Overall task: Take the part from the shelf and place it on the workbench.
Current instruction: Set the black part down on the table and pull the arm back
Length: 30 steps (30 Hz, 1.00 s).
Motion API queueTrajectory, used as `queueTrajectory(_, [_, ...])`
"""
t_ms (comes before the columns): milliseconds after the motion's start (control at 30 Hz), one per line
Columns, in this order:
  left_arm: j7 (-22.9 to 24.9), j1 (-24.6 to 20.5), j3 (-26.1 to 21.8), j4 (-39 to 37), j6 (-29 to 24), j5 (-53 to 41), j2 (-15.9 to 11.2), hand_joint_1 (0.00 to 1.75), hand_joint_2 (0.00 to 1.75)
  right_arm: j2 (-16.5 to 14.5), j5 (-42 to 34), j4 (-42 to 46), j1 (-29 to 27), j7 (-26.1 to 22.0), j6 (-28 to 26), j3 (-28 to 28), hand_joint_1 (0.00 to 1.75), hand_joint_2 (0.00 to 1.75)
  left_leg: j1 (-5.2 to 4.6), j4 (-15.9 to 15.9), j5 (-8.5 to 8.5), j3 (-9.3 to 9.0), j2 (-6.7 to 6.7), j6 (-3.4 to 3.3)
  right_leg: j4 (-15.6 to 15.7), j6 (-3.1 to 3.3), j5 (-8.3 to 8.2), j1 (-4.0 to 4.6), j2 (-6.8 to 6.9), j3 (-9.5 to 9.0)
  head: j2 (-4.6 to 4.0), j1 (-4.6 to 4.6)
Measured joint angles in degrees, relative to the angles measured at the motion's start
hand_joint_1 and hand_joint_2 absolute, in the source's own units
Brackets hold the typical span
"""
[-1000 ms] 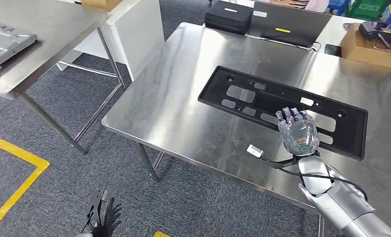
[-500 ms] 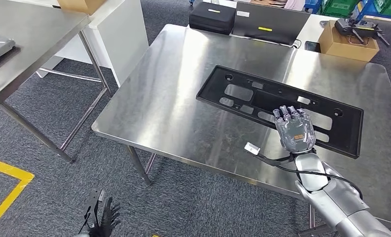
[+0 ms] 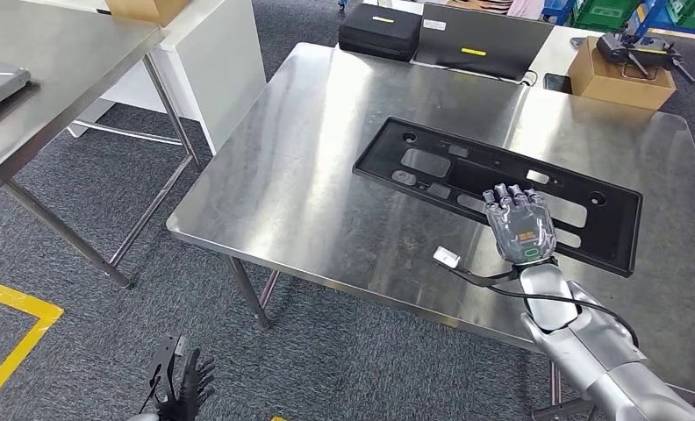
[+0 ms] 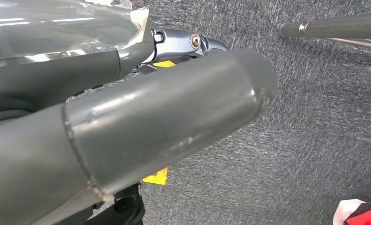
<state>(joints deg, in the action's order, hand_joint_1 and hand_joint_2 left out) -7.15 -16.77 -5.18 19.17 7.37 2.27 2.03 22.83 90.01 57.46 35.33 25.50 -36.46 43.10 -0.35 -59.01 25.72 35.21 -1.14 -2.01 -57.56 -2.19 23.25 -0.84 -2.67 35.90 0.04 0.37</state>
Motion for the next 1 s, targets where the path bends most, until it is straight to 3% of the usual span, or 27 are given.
queueTrajectory(800, [-0.04,0.0,0.0,-0.07,-0.06,0.0,0.11,0.0,0.0,-1.73,0.0,-3.38,0.37,-0.8,0.01,-1.47,1.75,1.75,0.21,0.01,-0.01,0.01,0.01,0.0,-0.01,0.0,0.0,0.2,-0.01,0.04,0.0,0.01])
queueTrajectory(933, [1.34,-0.04,0.0,-0.07,-2.64,-0.25,0.38,0.0,0.0,-1.78,0.0,-3.47,-0.19,-1.54,0.0,-2.46,1.75,1.75,0.21,0.01,-0.01,0.01,0.01,0.0,-0.01,0.0,0.0,0.21,-0.01,0.05,0.0,0.01])
queueTrajectory(1000, [2.48,-0.05,-0.01,-0.07,-4.37,-0.38,0.59,0.0,0.87,-1.85,0.0,-3.54,-0.61,-1.97,0.0,-3.35,0.87,0.87,0.21,0.01,-0.01,0.02,0.02,0.0,-0.01,0.0,0.0,0.2,-0.01,0.05,0.0,0.01])
